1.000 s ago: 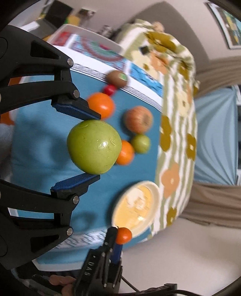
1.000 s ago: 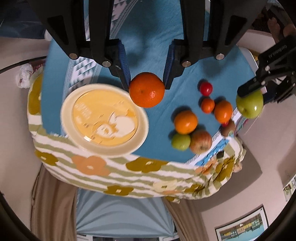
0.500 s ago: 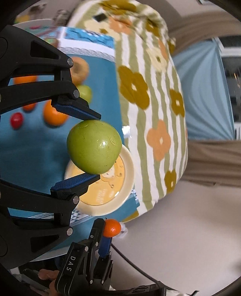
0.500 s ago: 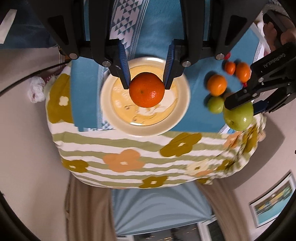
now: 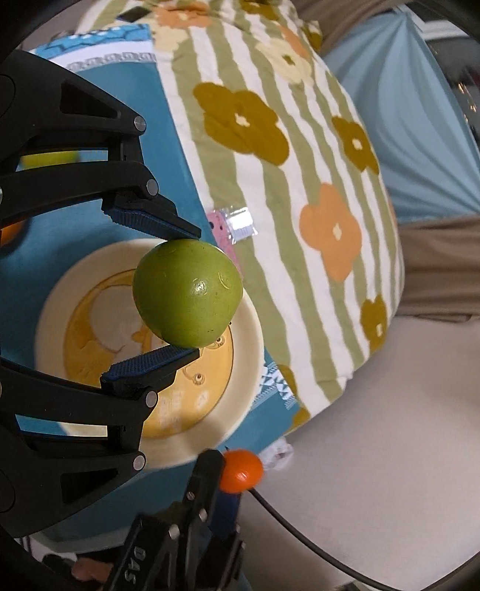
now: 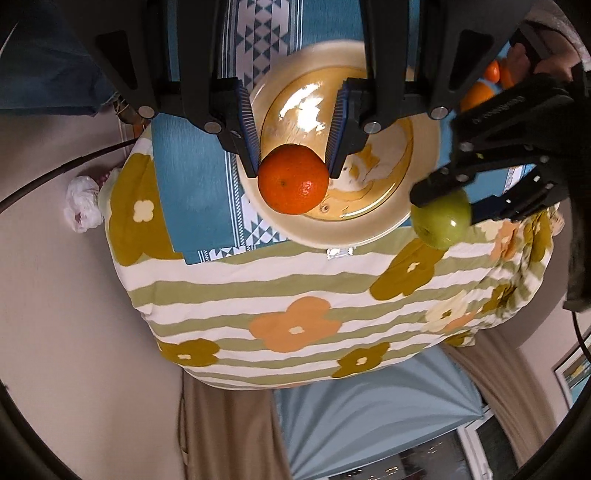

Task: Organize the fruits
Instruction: 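Carry the green apple and tangerine to the duck bowl and release both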

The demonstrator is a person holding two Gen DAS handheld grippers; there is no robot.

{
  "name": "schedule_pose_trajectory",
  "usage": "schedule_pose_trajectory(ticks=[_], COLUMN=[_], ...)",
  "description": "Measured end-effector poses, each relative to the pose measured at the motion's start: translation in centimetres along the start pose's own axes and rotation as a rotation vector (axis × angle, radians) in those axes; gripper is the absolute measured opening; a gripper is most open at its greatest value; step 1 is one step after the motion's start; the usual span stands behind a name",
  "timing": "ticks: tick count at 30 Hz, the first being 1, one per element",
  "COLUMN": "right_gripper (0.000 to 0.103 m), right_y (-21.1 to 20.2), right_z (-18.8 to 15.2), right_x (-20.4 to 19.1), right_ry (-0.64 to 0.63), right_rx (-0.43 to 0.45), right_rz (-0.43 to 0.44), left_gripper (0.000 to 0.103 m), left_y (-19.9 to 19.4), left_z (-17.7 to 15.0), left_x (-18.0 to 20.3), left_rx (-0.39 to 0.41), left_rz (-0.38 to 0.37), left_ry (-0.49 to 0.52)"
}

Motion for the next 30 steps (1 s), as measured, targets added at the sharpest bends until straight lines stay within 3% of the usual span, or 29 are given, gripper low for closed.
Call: schedule_pose_trajectory(ticks=[6, 14, 15, 17, 20, 30], right_gripper=[0.033, 0.033, 0.033, 0.033, 0.033, 0.033], right_y=[1.0, 1.0, 0.9, 0.8, 0.4, 0.5], right_z=[0.4, 0.2, 0.2, 0.3, 0.3, 0.3], right_x=[0.7, 1.5, 1.5, 1.6, 1.7, 0.7], right_ry=[0.028, 0.07, 0.071, 0.071, 0.069, 0.011], right_rx=[-0.008, -0.011, -0.009, -0.007, -0.003, -0.011], right_rz=[-0.016, -0.032, -0.033, -0.037, -0.037, -0.014], left_gripper=[0.061, 0.063, 0.067, 0.103, 0.103, 0.103], left_y=[3.3, 4.2, 3.9, 2.9, 1.1, -2.0], left_z=[0.0, 0.1, 0.3, 0.7, 1.1, 0.2], left_x=[0.8, 1.6, 1.6, 1.5, 1.3, -0.4], left_rx=[-0.051, -0.065, -0.051, -0.02, 0.023, 0.018], left_rz=[-0.01, -0.049, -0.062, -0.056, -0.067, -0.028], left_ry=[0.057, 0.079, 0.078, 0.08, 0.074, 0.032])
Point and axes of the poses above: each gripper's, at about its wrist camera, not at the fingertips, and y roughly the way its jaws point, x to its right, z to its top, the point moved 8 cm from there along y, roughly the way its jaws point, and after that the axes turned 5 degrees about y, right-handed, at the moved point
